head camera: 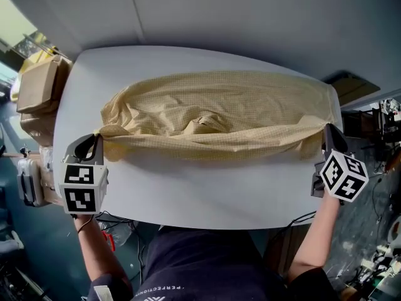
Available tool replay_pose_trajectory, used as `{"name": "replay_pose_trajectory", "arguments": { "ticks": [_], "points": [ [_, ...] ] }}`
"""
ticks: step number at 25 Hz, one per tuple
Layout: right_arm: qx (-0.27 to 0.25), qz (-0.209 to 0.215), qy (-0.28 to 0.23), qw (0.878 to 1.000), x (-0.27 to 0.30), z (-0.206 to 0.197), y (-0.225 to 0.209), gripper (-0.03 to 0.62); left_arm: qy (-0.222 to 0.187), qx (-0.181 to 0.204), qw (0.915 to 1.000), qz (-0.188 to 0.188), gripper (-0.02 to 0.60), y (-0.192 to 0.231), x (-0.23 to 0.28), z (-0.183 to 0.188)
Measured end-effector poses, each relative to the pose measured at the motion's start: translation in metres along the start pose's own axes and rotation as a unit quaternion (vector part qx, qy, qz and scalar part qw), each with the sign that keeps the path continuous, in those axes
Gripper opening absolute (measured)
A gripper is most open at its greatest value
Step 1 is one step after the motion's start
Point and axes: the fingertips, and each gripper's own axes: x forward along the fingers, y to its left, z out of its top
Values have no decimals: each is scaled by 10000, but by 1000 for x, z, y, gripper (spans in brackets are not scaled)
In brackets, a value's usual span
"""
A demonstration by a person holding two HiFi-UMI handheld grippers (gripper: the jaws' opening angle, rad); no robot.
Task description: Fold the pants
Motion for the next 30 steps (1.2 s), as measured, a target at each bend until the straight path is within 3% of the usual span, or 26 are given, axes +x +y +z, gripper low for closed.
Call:
{"name": "replay_pose_trajectory", "arguments": {
  "ticks": [7,13,18,30],
  "points": [
    [-291,-36,-121,9995,23,29,-5,12,157,-102,9996,222,20,10,4,10],
    [-224,4,-93,9997,54,42,-23,12,374,-250,9983,376,20,19,15,21],
    [-345,45,-35,9994,85,51,-26,12,528,-160,9974,472,20,24,39,35],
    [-381,139,248,9989,169,45,0,12,757,-412,9960,246,21,38,108,39]
  ]
}}
